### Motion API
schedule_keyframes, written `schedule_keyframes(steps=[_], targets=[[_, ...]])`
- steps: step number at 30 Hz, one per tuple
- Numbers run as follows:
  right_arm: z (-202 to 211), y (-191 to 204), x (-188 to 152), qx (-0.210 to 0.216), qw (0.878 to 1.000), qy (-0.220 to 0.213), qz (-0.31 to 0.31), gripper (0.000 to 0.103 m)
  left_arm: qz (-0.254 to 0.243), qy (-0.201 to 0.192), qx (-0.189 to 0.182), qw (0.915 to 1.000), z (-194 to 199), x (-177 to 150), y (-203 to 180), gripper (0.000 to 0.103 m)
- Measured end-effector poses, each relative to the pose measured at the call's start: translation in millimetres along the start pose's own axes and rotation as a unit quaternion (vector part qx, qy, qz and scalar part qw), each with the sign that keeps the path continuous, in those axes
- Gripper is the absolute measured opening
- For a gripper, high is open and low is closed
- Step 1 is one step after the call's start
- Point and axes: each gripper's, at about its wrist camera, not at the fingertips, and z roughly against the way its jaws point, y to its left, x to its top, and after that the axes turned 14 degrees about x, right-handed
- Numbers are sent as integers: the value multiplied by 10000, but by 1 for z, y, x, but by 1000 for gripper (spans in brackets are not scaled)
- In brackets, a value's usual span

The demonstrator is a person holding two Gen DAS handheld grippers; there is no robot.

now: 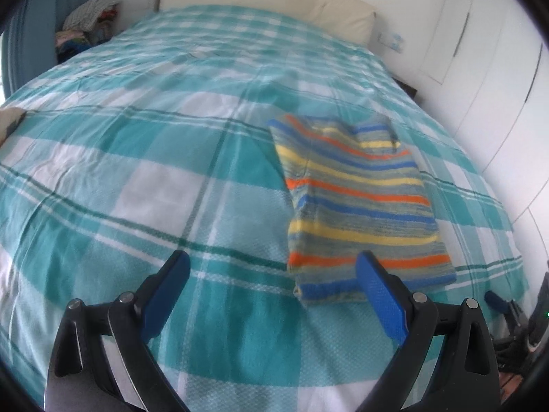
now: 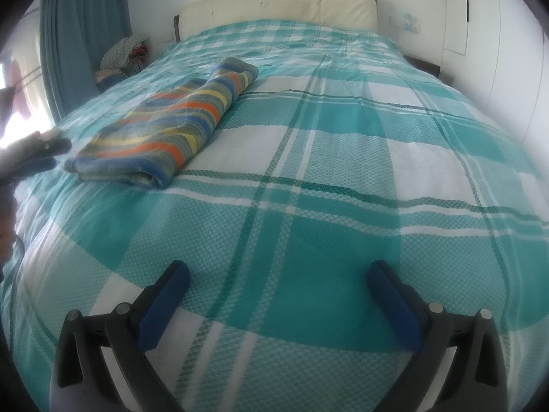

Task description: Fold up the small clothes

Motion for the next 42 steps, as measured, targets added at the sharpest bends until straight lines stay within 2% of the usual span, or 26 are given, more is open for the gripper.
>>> schedule_keyframes(steps=[4,7,9,11,12,13,15,17,18,19,21,22,23,25,29,33,34,35,36,37,38,39,40,42], targets=[[3,3,9,56,9998,166,-49,102,-316,435,-473,9974,-31,20,-9,97],[6,1,38,868,9952,-19,-442,102,-616,670,-619,9939,-59,35,-21,97],[-6,0,68,1293,9897,-43,-618,101,-708,776,-652,9923,-75,44,-28,95],[-34,-7,102,1706,9811,-19,-915,94,-721,836,-793,9907,-88,55,-37,88],[-51,-12,117,1887,9760,22,-1088,86,-719,856,-875,9899,-92,59,-41,87],[-67,-17,129,2012,9717,97,-1237,78,-703,894,-949,9890,-96,63,-43,84],[-105,-27,149,2213,9618,184,-1601,67,-617,994,-1039,9877,-106,69,-48,70],[-143,-30,157,2624,9427,385,-2023,65,-589,1132,-1108,9856,-112,70,-52,48],[-155,-27,158,2680,9403,441,-2050,53,-632,1157,-1108,9850,-114,70,-54,42],[-163,-18,159,2527,9477,529,-1874,33,-678,1164,-1099,9848,-114,70,-56,28],[-163,16,165,1651,9807,676,-804,27,-612,1177,-1130,9847,-115,70,-56,21],[-158,35,167,1272,9892,669,-272,26,-576,1153,-1130,9852,-114,71,-55,19],[-151,57,168,909,9934,628,295,25,-557,1095,-1116,9861,-109,73,-54,18],[-133,84,171,751,9928,408,834,23,-547,856,-1108,9886,-92,78,-51,18],[-91,108,193,991,9893,-193,1056,23,-493,374,-1189,9910,-48,98,-43,18],[-67,104,221,1357,9872,-461,703,23,-472,131,-1260,9908,-16,118,-42,19],[-67,99,223,1409,9875,-446,555,24,-438,199,-1242,9911,-17,120,-44,25],[-73,89,224,1397,9889,-338,382,27,-422,327,-1145,9920,-25,119,-47,46],[-82,78,223,1348,9905,-152,241,40,-466,466,-960,9932,-36,115,-50,58],[-88,64,216,1126,9935,38,139,69,-543,510,-645,9951,-46,109,-52,77],[-95,52,207,770,9968,196,88,83,-662,453,-112,9967,-54,99,-54,78],[-94,42,194,448,9985,307,104,91,-792,379,337,9956,-56,88,-54,78],[-89,36,183,278,9989,347,138,91,-910,301,632,9934,-55,76,-53,78],[-69,28,151,30,9990,373,241,91,-1030,127,828,9912,-41,54,-49,79]])
